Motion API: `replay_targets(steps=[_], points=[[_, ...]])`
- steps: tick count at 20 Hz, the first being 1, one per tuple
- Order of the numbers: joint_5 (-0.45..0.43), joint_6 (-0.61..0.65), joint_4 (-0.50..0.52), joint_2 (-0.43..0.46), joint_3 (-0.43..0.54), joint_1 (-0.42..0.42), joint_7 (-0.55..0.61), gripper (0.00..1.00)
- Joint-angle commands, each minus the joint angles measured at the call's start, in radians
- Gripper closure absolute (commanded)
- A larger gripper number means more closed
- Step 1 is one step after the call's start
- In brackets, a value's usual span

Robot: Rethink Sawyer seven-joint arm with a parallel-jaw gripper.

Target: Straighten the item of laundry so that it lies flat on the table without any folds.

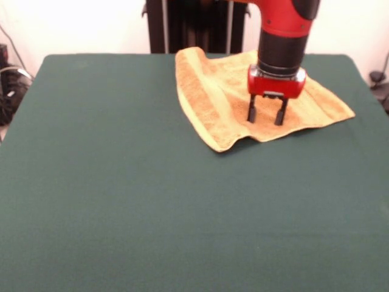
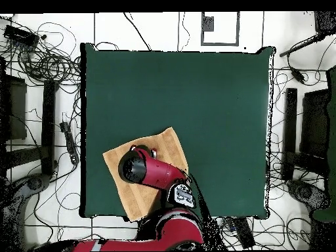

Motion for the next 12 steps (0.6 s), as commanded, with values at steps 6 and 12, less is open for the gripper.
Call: replay_targets(steps=[6,12], points=[[0.051,0.056,0.016,0.102,0.255,0.041,0.219,0.0],[0.042,0.071,0.006,0.088,0.262,0.029,0.2,0.0]])
